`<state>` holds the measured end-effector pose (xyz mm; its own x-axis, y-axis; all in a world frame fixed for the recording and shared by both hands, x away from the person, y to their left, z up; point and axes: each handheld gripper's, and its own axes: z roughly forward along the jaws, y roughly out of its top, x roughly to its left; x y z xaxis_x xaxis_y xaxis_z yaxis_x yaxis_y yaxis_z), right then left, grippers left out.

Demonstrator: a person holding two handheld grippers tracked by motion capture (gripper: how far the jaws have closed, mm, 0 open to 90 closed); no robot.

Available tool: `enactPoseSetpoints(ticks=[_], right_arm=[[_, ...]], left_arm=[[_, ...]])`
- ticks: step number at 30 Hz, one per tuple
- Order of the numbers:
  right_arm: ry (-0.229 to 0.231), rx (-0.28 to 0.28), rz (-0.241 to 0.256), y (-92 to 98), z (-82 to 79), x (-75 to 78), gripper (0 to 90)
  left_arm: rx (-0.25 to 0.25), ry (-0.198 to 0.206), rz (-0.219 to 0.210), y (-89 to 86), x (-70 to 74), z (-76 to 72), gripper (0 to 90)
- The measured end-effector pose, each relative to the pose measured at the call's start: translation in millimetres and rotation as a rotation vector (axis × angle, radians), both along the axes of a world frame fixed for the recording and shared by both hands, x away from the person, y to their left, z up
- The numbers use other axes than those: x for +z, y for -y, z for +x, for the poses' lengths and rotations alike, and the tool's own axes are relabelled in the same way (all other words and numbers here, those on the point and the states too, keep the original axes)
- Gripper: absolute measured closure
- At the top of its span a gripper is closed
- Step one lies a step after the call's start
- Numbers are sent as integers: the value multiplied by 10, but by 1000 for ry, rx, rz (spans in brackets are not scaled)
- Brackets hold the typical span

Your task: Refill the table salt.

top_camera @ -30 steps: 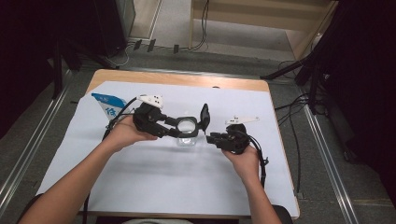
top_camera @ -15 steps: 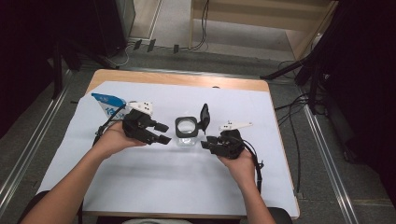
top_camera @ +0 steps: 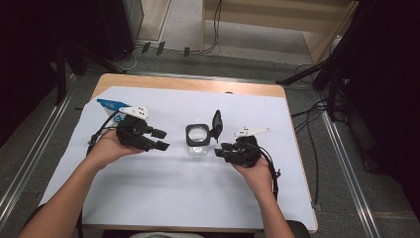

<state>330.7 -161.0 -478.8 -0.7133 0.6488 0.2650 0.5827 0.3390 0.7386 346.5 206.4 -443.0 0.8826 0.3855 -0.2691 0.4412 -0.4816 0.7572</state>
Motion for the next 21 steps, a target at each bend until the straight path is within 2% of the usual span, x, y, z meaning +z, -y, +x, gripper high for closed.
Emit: enactPoseSetpoints(ticks=[6,21], right_arm=[[1,3,-3,22,50,20,607],[-10,5,-12,2,121,11,610]], left_arm=[[43,2,-26,-209,23,-40,466],[138,22,-24,-648,100,-81,485]])
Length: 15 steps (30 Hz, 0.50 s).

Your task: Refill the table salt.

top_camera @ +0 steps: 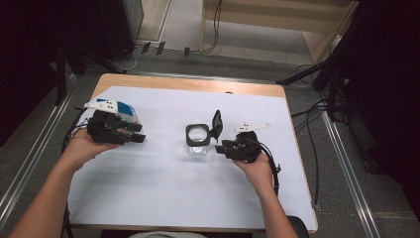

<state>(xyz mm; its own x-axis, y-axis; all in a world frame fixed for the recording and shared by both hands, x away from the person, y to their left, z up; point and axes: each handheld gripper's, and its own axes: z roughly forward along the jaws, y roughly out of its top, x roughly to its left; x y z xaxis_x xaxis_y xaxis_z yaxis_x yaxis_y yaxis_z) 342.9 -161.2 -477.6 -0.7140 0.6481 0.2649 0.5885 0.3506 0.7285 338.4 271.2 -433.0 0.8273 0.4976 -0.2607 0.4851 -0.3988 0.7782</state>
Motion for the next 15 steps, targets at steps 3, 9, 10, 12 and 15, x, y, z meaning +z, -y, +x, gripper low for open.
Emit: enactPoseSetpoints(ticks=[3,9,10,12,15], right_arm=[[-2,1,2,0,8,-1,610],[-4,2,3,0,6,-1,610],[-5,2,3,1,7,-1,610],[-8,1,5,0,10,-4,610],[-12,4,6,1,14,-8,609]], left_arm=[[15,-2,2,-81,11,-7,487],[41,-5,4,-192,26,-17,488],[43,-3,11,-211,25,-13,489],[51,-4,11,-248,19,-7,490],[69,-8,23,-306,16,3,491]])
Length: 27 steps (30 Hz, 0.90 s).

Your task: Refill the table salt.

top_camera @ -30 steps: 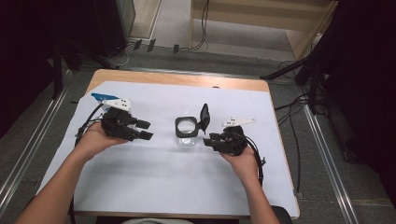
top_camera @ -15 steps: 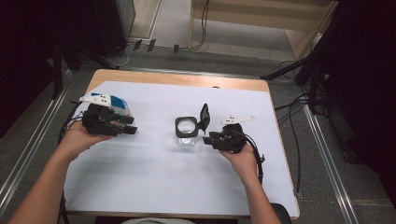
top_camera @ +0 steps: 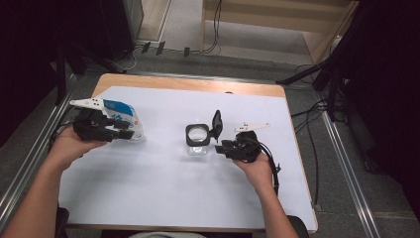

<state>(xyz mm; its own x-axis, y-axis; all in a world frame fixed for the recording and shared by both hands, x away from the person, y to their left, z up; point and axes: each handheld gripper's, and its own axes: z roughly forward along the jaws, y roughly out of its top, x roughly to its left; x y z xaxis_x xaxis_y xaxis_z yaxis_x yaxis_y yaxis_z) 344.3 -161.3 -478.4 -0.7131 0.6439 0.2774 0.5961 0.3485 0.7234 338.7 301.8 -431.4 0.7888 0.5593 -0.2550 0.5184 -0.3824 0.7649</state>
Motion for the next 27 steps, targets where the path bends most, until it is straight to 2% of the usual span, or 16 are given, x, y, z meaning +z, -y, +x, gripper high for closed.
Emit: enactPoseSetpoints(ticks=[13,21,25,27], right_arm=[[-12,1,2,-4,29,-15,609],[-23,0,9,-2,40,-28,609],[-21,3,6,-3,39,-29,609],[-24,0,4,0,36,-27,610]], left_arm=[[44,-22,8,-246,-15,23,489],[95,-31,14,-400,-53,63,487],[115,-42,43,-461,-80,98,487],[132,-39,71,-479,-76,105,487]])
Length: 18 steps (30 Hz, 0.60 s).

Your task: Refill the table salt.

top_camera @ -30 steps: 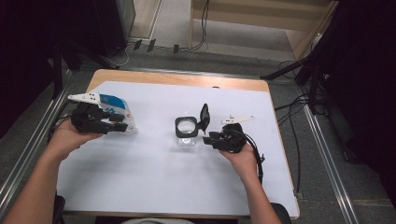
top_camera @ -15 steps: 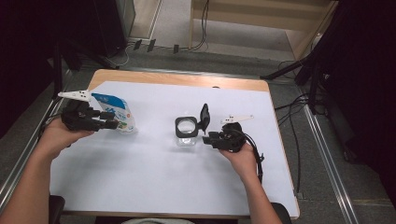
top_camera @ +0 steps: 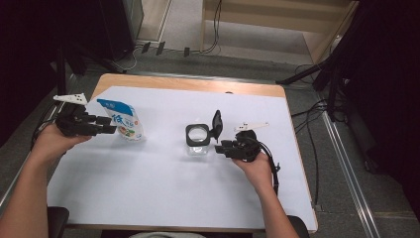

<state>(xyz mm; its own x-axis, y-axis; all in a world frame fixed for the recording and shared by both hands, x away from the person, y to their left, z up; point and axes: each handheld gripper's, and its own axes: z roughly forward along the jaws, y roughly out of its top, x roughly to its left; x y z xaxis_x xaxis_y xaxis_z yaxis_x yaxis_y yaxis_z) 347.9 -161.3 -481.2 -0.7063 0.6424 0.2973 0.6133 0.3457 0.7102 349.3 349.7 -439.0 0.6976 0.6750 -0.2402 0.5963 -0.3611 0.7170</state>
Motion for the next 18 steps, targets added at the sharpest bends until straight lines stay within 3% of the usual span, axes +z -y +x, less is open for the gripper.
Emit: enactPoseSetpoints(ticks=[7,11,18], right_arm=[[-5,-6,-9,15,-2,-10,611],[-3,-4,-11,12,-5,-11,611],[-9,-11,-8,20,-19,-10,611]], left_arm=[[0,21,-24,-86,17,101,484],[-39,31,8,-40,24,176,483],[-90,51,-19,79,-52,298,530]])
